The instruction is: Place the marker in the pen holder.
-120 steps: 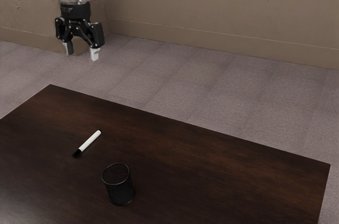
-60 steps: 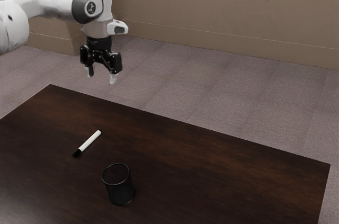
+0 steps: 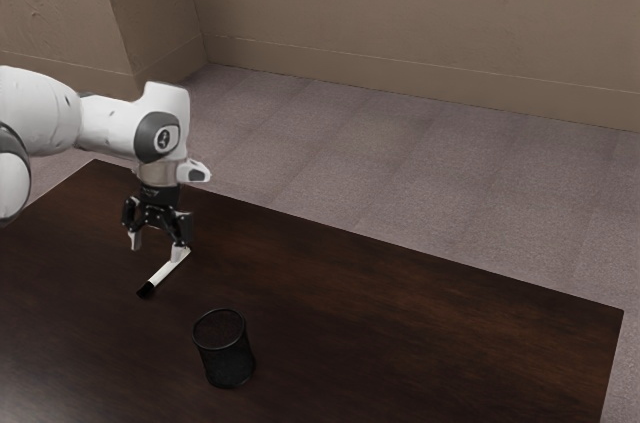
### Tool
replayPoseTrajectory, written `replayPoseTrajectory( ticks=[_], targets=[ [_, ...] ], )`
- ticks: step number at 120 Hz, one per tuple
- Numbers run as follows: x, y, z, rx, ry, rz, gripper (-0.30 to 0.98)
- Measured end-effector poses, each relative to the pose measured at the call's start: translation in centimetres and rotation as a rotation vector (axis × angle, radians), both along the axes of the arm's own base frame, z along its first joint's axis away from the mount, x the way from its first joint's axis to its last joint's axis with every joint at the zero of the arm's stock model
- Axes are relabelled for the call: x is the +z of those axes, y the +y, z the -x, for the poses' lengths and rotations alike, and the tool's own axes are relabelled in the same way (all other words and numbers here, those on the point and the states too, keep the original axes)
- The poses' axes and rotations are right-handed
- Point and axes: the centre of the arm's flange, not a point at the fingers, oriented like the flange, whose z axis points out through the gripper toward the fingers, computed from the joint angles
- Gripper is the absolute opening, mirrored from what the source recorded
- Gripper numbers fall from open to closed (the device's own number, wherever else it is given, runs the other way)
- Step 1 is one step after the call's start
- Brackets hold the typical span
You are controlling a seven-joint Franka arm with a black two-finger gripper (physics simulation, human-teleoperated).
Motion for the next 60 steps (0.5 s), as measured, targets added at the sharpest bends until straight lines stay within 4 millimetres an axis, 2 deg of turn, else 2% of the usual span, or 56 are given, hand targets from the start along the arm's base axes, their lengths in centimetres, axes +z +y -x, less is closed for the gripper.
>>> replayPoseTrajectory(
  ticks=[32,60],
  targets=[
    [-2.8,-0.8,1.5,-0.043,-0.03,0.044,0.69],
    [-4.2,-0.5,4.0,-0.052,0.011,0.073,0.68]
  ],
)
